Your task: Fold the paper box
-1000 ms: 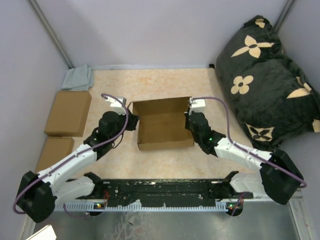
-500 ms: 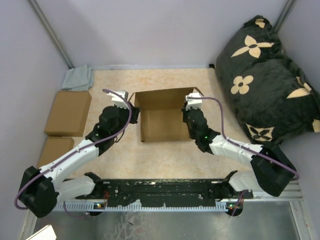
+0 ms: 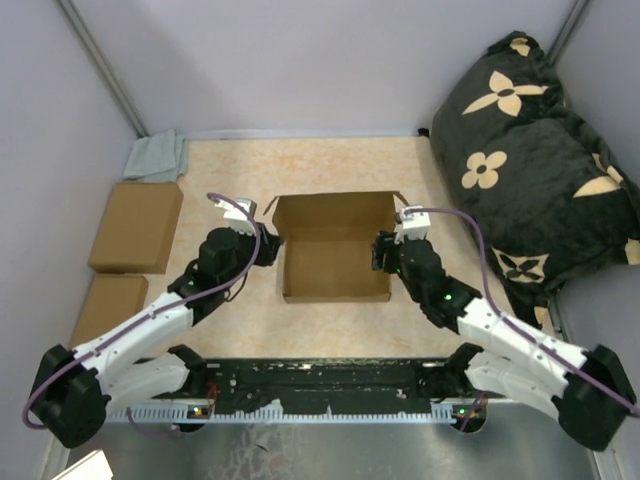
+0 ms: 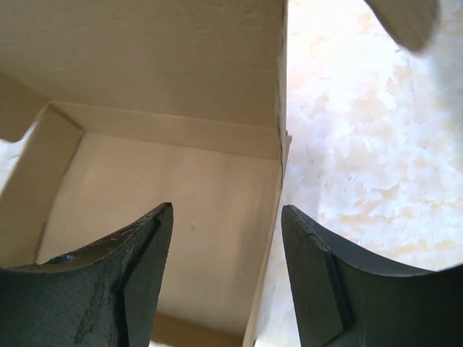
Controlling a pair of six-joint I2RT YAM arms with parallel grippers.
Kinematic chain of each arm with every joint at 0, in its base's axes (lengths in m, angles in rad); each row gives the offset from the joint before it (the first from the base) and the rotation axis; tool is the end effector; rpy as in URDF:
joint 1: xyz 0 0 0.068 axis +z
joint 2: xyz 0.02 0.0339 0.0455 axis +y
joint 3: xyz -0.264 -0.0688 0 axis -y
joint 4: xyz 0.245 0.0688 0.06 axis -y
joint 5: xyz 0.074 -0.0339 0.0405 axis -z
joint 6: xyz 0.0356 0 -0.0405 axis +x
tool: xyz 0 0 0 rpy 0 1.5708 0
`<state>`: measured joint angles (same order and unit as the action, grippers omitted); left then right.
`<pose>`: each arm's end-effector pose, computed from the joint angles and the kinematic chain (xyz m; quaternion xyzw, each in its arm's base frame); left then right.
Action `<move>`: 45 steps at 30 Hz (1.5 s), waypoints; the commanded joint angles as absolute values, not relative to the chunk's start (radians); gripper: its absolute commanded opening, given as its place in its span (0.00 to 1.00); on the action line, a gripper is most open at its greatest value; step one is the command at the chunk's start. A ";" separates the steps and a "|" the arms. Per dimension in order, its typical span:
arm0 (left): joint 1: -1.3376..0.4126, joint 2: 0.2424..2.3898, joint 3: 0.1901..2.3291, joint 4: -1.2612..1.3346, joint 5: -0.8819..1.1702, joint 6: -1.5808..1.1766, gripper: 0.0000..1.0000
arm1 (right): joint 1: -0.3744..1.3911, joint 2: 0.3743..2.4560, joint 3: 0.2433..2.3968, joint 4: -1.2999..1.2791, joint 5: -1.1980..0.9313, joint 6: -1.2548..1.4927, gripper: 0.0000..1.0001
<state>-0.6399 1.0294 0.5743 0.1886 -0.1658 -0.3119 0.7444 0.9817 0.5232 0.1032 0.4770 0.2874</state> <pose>0.1925 -0.1360 0.2572 0.0797 0.7896 -0.2186 0.5678 0.1719 0.1361 0.2416 -0.0493 0.8075 0.1050 0.5783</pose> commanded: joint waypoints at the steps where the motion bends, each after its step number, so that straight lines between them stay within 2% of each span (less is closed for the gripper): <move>1: -0.650 0.923 0.514 0.103 -0.171 -0.386 0.35 | 0.752 0.776 0.494 -0.181 0.359 0.417 0.63; 8: -0.654 0.768 0.464 -0.008 -0.188 -0.421 0.36 | 0.752 0.469 0.430 -0.345 0.380 0.529 0.64; 11: -0.653 0.728 0.466 -0.016 -0.239 -0.407 0.43 | 0.752 0.438 0.408 -0.329 0.442 0.541 0.61; 17: -0.653 0.831 0.490 0.132 -0.269 -0.383 0.48 | 0.751 0.587 0.396 -0.135 0.557 0.470 0.53; 23: -0.655 0.973 0.587 0.130 -0.239 -0.371 0.47 | 0.749 0.784 0.434 0.007 0.577 0.445 0.48; 32: -0.655 0.896 0.594 0.156 -0.232 -0.355 0.48 | 0.743 0.804 0.457 0.103 0.602 0.372 0.49; 45: -0.655 0.934 0.634 0.238 -0.233 -0.305 0.46 | 0.686 0.885 0.455 0.384 0.588 0.236 0.48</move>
